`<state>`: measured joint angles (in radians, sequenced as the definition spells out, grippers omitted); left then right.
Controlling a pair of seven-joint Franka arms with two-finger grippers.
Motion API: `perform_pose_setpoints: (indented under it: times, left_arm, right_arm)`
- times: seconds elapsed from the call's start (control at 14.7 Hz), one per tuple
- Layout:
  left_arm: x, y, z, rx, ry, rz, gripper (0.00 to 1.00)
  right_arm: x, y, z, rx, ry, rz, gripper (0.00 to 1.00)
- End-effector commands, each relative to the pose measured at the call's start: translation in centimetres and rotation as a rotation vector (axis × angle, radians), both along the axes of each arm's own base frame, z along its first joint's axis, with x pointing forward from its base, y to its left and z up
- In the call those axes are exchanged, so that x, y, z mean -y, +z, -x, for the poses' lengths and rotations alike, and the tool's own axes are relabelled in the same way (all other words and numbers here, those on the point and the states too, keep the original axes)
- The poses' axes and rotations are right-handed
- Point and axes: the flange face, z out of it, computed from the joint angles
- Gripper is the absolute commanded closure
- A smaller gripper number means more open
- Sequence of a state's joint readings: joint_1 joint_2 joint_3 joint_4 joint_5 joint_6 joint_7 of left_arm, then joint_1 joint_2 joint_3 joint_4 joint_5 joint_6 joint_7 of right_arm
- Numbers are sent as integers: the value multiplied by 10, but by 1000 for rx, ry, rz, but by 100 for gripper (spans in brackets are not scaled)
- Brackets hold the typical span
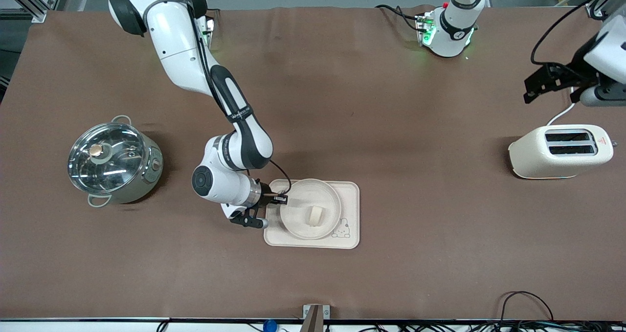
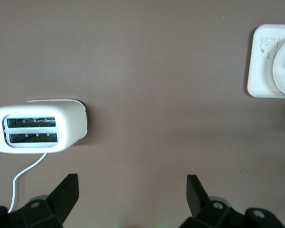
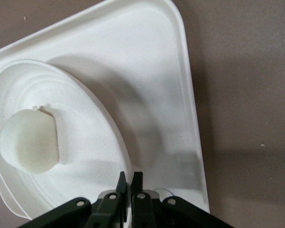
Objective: Place bun in plate and plate on tray
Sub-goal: 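Open the right gripper and draw it back from the plate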
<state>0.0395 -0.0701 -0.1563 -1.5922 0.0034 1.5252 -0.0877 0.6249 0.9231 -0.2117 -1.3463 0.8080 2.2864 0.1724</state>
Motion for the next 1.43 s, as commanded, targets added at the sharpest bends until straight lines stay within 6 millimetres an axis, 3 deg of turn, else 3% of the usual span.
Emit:
perform_pose_setpoints:
  times: [0.0,0.14,0.2,0.34,0.55,0.61,0.75,1.02,1.09,1.36]
  left_arm:
    - [18,1,29,-3,-22,3,0]
    - [19,1,30,-5,-22,-1,0]
    - [18,2,29,-2,-25,-1,0]
    - [18,2,27,-3,-35,2,0]
    - [16,5,26,5,-39,-8,0]
    - [17,5,26,5,-41,-8,0]
    - [16,4,25,5,-39,-9,0]
    - [17,8,22,16,-38,-6,0]
    - [16,4,17,8,-33,-5,0]
    - [16,5,13,14,-37,-3,0]
  right_arm:
    - [0,3,-1,-5,5,12,68]
    - [-2,9,2,-7,8,11,44]
    - [-4,14,3,-8,4,7,26]
    - [-6,21,2,-2,7,0,24]
    - [3,53,0,-37,42,-18,20]
    - [17,64,-6,-42,36,-13,18]
    - [42,88,-15,-35,31,24,0]
    - [110,160,-39,44,24,62,0]
    - [142,191,-45,93,37,67,0]
    - [250,285,-21,83,150,106,0]
